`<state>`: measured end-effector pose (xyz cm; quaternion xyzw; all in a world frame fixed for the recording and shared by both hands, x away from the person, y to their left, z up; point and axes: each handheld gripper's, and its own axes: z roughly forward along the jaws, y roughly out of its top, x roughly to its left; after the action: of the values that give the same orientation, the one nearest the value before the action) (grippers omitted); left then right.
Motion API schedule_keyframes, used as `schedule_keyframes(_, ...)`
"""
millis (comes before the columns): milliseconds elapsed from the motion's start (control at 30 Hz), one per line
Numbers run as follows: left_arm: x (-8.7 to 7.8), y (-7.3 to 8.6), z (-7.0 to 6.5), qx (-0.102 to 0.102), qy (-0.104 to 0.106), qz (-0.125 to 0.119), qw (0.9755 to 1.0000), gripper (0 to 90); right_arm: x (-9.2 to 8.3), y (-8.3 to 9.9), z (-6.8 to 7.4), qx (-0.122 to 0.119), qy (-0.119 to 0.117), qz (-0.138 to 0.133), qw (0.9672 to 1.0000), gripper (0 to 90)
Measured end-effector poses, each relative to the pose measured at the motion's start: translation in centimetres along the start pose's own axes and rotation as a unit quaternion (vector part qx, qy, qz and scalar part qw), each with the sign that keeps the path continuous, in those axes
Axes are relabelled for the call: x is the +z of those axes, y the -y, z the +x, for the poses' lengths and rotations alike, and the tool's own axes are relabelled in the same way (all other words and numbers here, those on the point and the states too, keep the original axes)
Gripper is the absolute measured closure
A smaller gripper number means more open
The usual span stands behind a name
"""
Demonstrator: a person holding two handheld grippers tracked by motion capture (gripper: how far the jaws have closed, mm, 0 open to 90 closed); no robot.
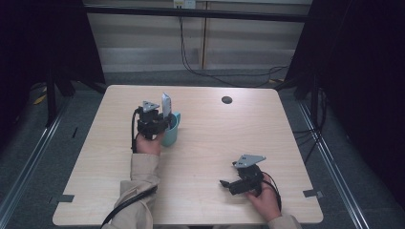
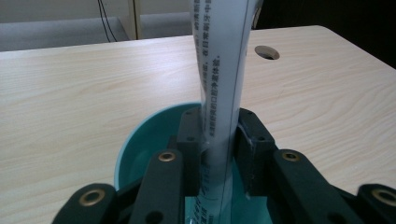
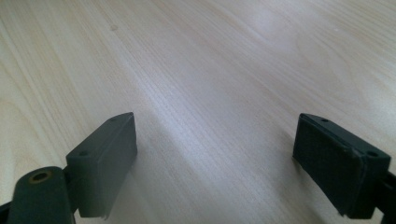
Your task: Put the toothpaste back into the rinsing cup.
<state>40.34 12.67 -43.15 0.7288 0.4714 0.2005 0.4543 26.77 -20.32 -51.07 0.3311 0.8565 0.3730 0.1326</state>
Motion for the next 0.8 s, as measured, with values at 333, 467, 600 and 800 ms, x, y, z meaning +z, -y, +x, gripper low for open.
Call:
schedule_keyframes(333, -0.6, 0.3, 0.2, 0.001, 0.001, 0.0, 1.0, 74.0, 0.0, 0.0, 0.0, 0.0, 0.0, 0.0, 1.0, 12.9)
schedule_keyframes(467, -0.8, 0.4, 0.2, 0.003, 0.001, -0.001, 1.0, 74.3, 0.0, 0.0, 0.0, 0.0, 0.0, 0.0, 1.0, 12.9)
schedule_keyframes(600, -1.0, 0.5, 0.2, 0.005, 0.0, 0.0, 1.0, 74.4, 0.0, 0.0, 0.0, 0.0, 0.0, 0.0, 1.0, 12.9)
schedule_keyframes(800, -1.4, 0.8, 0.1, 0.006, -0.001, 0.0, 1.0, 74.4, 0.0, 0.0, 0.0, 0.0, 0.0, 0.0, 1.0, 12.9)
